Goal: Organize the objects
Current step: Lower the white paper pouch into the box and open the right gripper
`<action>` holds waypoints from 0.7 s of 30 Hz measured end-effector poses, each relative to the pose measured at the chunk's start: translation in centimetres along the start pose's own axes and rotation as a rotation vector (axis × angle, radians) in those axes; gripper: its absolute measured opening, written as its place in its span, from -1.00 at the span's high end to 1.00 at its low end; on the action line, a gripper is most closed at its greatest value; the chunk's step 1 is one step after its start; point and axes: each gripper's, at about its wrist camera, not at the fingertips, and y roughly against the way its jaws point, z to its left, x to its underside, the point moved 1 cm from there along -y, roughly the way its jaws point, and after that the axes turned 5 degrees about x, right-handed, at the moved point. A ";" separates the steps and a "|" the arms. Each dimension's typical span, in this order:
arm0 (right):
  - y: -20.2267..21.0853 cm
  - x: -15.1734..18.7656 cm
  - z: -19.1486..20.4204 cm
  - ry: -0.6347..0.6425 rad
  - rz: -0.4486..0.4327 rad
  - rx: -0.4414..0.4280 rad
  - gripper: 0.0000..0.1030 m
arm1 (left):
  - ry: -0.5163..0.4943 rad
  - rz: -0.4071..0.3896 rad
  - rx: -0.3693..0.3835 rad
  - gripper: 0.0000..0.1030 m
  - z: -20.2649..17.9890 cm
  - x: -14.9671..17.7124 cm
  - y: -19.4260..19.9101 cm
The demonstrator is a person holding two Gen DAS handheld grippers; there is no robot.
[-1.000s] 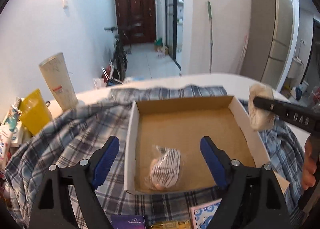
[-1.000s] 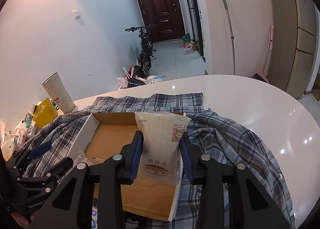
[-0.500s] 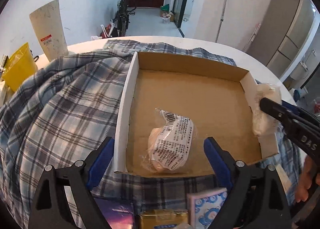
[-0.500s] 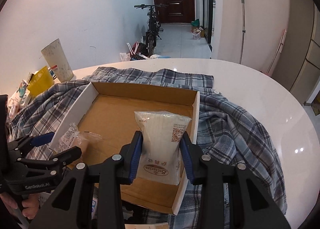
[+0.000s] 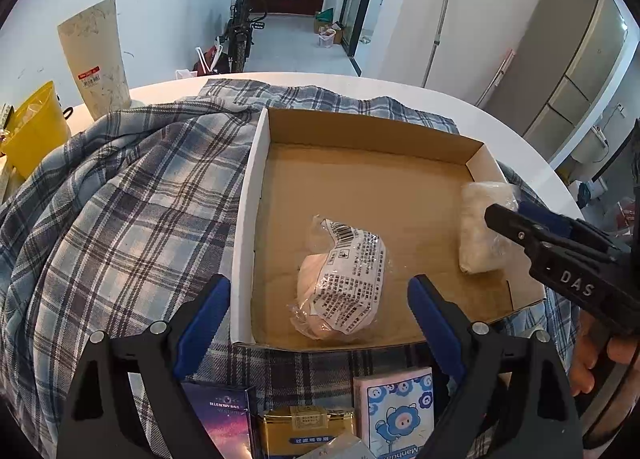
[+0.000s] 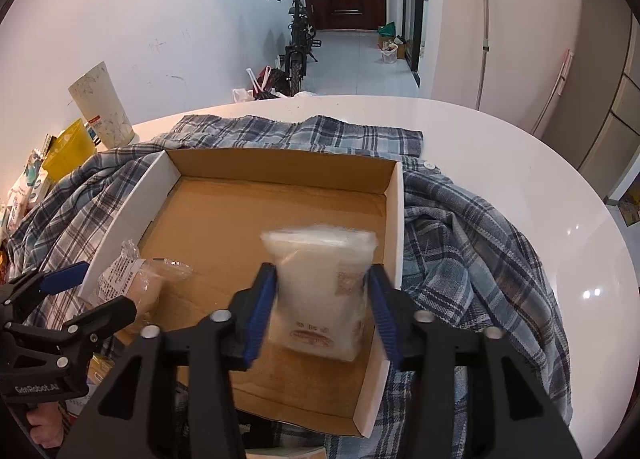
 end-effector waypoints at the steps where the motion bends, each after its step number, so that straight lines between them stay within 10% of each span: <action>1: 0.4 -0.1 -0.1 -0.011 -0.015 0.007 -0.20 | -0.003 -0.008 -0.004 -0.77 0.0 0.0 0.0; 14: 13.0 -1.5 0.3 -0.028 -0.352 -0.002 -0.33 | -0.134 -0.447 -0.137 -0.78 -2.6 -0.3 12.6; 21: 18.9 0.8 1.6 0.006 -0.464 -0.046 -0.52 | -0.158 -0.696 -0.075 -0.78 -4.0 3.1 21.3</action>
